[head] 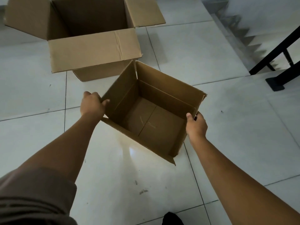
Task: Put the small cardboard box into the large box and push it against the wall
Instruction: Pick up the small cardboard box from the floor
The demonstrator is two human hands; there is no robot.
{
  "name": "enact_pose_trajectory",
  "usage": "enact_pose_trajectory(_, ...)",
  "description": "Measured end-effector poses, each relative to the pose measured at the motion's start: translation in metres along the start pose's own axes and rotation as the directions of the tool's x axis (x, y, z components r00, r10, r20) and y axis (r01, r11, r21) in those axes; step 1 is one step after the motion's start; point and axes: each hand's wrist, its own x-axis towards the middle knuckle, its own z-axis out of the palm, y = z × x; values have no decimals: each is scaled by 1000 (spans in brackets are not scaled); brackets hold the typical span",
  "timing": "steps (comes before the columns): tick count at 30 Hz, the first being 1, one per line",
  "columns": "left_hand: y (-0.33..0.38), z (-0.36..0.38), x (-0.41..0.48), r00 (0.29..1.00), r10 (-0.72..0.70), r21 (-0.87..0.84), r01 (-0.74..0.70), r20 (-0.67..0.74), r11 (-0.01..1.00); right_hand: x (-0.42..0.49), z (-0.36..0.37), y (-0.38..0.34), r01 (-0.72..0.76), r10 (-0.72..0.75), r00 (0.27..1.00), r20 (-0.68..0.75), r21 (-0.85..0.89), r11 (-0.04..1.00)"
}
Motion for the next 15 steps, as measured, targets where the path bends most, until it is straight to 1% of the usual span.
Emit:
enact_pose_trajectory(2, 3, 4, -6, 999, 11, -32, -10, 38, 999, 1, -4, 0, -31, 31, 998, -56, 4, 1000)
enact_pose_trajectory(4, 4, 9, -12, 998, 2, -50, 0, 57, 999, 1, -7, 1, -85, 82, 992, -98, -28, 996)
enact_pose_trajectory(7, -1, 12, -18, 997, 4, -10, -3, 78, 1000, -5, -5, 5, -141, 134, 987, -89, -77, 987)
enact_pose_trajectory(11, -4, 13, -27, 988, 44, 67, -54, 151, 996, -13, -4, 10, -105, 91, 989, -113, -124, 987)
enact_pose_trajectory(15, -4, 3, -42, 985, 41, 65, -52, 165, 997, -17, -16, 4, -79, 63, 991, -116, -137, 987)
